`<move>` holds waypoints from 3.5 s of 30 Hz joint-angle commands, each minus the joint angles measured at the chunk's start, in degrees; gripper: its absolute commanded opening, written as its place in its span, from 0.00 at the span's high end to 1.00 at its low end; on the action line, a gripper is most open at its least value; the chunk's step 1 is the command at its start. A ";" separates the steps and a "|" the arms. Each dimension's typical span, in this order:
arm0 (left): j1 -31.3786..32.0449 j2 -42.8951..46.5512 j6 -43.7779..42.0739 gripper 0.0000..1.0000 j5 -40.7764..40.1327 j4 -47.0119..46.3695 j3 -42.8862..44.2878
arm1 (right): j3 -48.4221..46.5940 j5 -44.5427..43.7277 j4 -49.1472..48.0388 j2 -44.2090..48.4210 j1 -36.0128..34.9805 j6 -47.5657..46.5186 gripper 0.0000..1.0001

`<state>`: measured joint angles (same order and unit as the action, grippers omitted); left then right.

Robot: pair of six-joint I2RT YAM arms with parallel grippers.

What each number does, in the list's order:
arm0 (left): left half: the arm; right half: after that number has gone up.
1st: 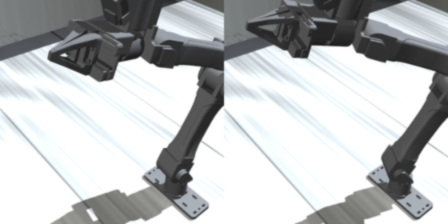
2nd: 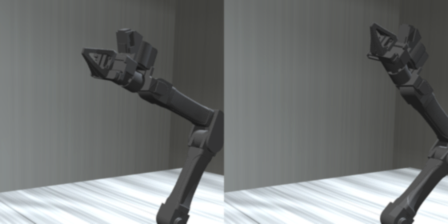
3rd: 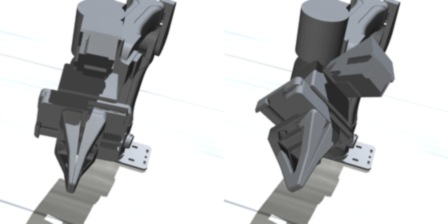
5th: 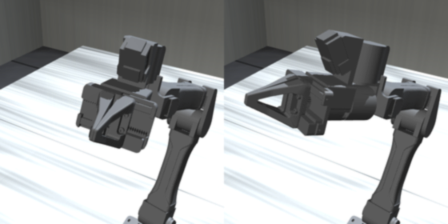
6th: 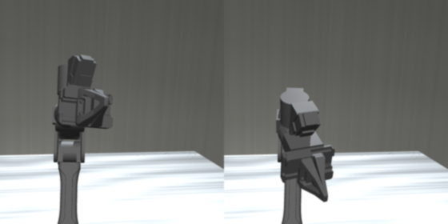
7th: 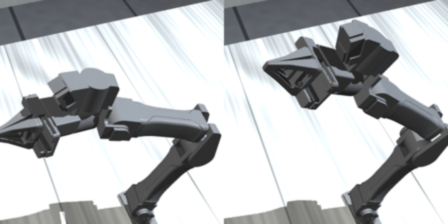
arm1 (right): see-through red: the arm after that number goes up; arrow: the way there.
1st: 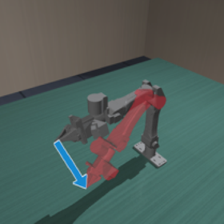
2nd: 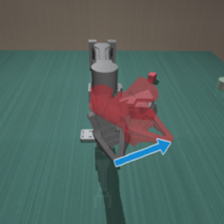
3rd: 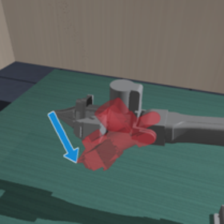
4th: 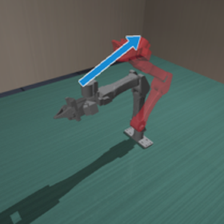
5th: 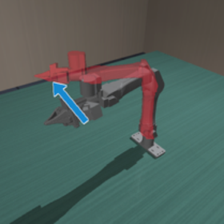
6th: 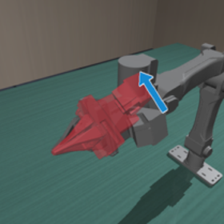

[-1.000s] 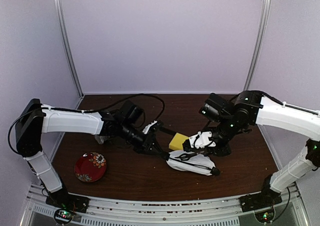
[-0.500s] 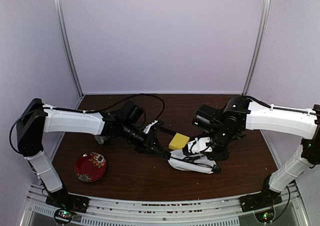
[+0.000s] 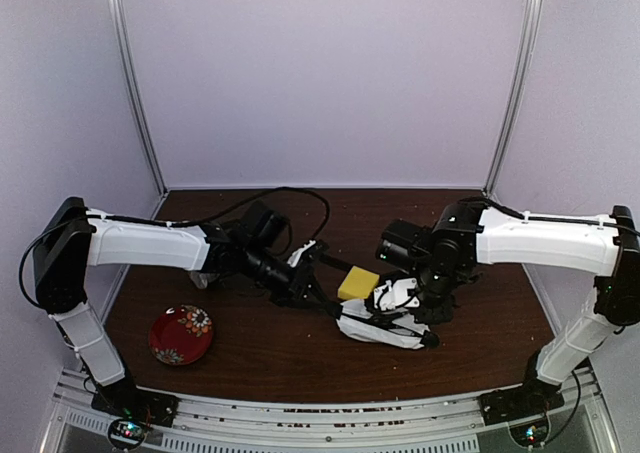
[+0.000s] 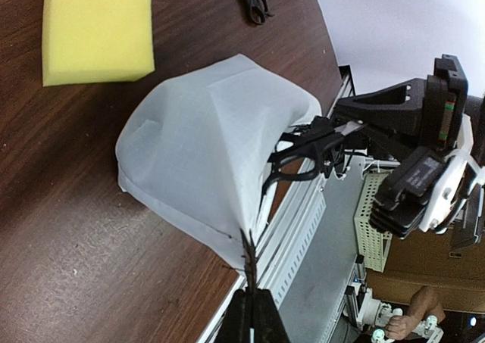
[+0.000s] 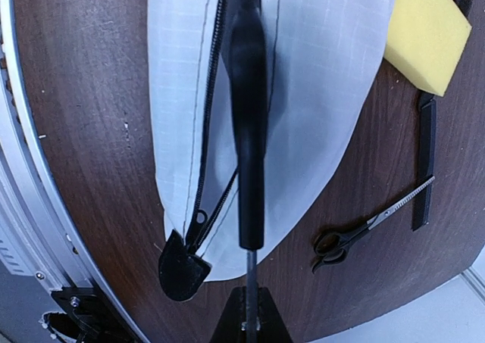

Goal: Sort the hair-cutting tools
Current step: Place the thinning scissors in the kit bag, then move the kit bag to the center of the board.

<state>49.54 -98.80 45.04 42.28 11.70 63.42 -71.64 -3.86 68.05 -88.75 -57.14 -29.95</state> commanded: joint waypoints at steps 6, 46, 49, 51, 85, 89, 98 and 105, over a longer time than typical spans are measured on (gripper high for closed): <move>-0.32 -0.34 3.94 1.00 1.31 -6.86 0.70 | -5.71 -2.40 -1.13 -3.95 -1.29 2.79 1.00; -0.76 0.06 -2.17 1.00 -4.46 -1.09 1.80 | 5.36 13.86 -6.97 8.89 12.34 4.98 0.53; -0.76 -0.07 -3.92 1.00 -5.16 0.02 2.01 | 9.03 16.11 -5.83 10.85 15.78 3.47 0.53; -0.76 -0.20 -4.65 1.00 -6.06 -0.14 1.86 | 11.38 16.02 -4.83 11.36 16.51 2.23 0.52; 0.13 9.38 -7.74 1.00 -14.10 -3.97 -8.18 | 7.38 30.63 2.16 1.99 16.80 -3.51 1.00; 0.12 13.95 -8.25 1.00 -16.32 -0.06 -11.25 | 2.89 30.68 5.41 2.82 17.17 -4.07 1.00; -1.39 22.53 -16.23 1.00 -16.07 15.39 -11.28 | -5.99 37.22 4.18 -3.85 17.40 -2.01 0.88; -1.37 22.20 -13.61 1.00 -16.57 10.70 -14.64 | 4.42 36.24 -7.76 -0.21 6.50 1.21 0.59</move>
<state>48.42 -77.10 31.42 26.79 24.25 50.52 -71.35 32.14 66.72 -91.11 -45.10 -30.89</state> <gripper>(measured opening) 0.009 0.389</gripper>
